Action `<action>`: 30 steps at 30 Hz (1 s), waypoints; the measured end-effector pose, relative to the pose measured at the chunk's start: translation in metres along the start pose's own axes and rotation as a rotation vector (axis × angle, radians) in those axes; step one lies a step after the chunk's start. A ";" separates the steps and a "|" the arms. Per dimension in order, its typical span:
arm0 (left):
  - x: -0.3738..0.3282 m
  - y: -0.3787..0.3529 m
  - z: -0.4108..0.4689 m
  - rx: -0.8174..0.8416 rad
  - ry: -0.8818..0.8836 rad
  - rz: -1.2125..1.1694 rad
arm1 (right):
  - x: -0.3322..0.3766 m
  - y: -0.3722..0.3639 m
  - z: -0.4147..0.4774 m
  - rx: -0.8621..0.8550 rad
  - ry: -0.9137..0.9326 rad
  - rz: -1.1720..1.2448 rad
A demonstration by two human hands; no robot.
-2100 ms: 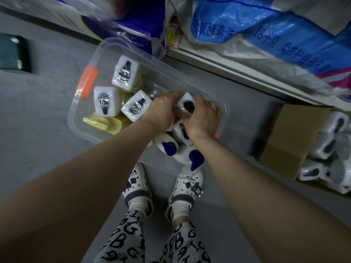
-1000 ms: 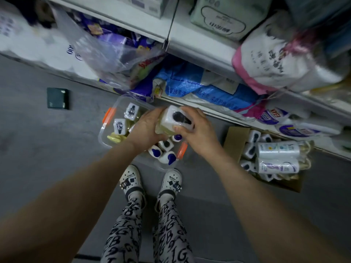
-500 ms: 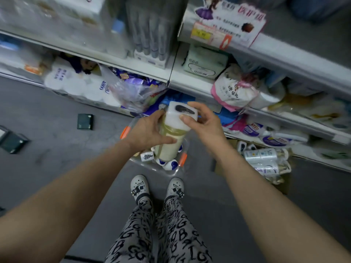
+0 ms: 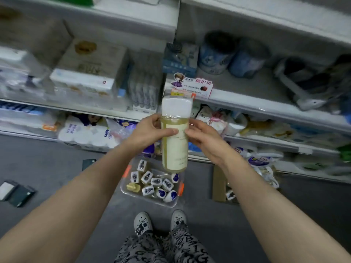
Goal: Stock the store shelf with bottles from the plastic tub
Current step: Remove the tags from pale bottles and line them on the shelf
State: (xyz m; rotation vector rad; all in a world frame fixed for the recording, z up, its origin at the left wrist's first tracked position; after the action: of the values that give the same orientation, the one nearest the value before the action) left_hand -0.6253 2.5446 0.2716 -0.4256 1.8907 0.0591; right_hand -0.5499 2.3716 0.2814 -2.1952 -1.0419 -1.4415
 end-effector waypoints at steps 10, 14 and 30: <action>-0.100 -0.018 -0.012 0.062 -0.113 0.047 | 0.086 0.017 -0.034 -0.042 0.116 -0.046; -0.127 -0.025 -0.018 0.095 -0.144 0.022 | 0.111 0.023 -0.049 -0.086 0.183 -0.042; -0.238 -0.080 -0.019 0.215 -0.413 0.067 | 0.198 0.081 -0.092 -0.337 0.409 -0.063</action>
State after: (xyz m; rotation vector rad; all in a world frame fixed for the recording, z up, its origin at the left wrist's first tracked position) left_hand -0.5467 2.5281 0.5099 -0.1846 1.4844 -0.0114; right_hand -0.5068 2.3394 0.5083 -1.9509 -0.7752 -2.1117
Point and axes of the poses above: each hand's wrist, its own z-axis towards the middle knuckle, its own y-axis out of the back of the hand, x = y × z, the point moved 5 cm from there along z, towards the middle knuckle, and after that the axes turned 14 degrees about -z, right-handed, at the moved point
